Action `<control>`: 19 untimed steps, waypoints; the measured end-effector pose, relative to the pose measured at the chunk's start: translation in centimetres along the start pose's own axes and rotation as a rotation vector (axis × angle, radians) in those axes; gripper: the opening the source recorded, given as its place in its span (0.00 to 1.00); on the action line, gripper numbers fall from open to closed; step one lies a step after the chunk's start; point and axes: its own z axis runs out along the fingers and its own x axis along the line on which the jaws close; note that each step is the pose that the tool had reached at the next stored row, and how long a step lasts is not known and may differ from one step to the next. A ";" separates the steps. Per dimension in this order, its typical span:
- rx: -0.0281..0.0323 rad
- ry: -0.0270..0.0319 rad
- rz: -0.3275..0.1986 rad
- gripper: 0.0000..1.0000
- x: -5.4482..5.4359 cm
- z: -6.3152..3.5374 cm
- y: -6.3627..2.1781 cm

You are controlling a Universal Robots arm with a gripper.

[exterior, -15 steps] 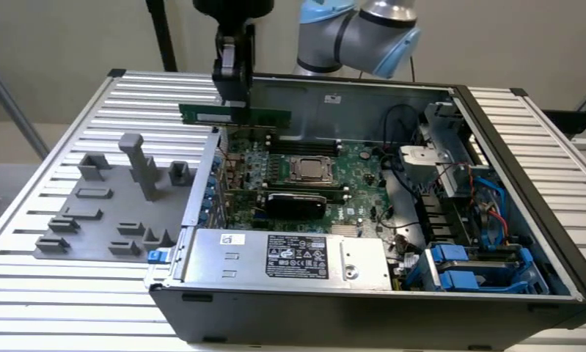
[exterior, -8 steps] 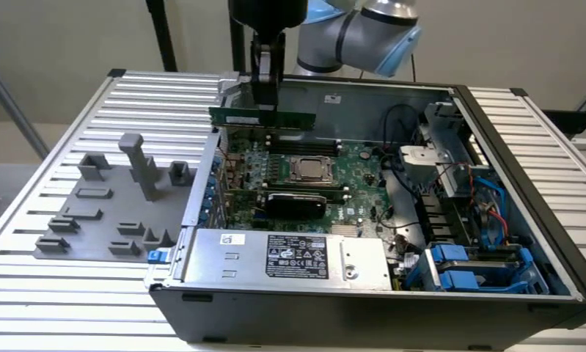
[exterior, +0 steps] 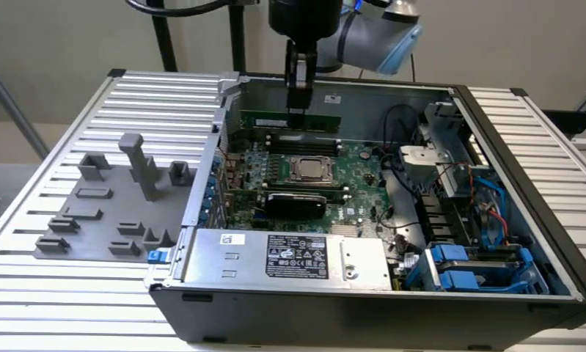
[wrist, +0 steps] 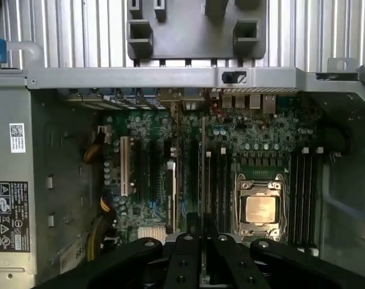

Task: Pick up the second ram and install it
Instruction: 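Insert the second ram into the second slot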

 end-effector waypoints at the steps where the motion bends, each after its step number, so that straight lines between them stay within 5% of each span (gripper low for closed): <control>1: -0.0001 0.0001 0.000 0.00 -0.2 0.17 -0.40; 6: 0.0000 0.0000 0.000 0.00 -1.5 1.04 -1.78; 19: 0.0001 -0.0005 0.000 0.00 -4.7 3.33 -3.66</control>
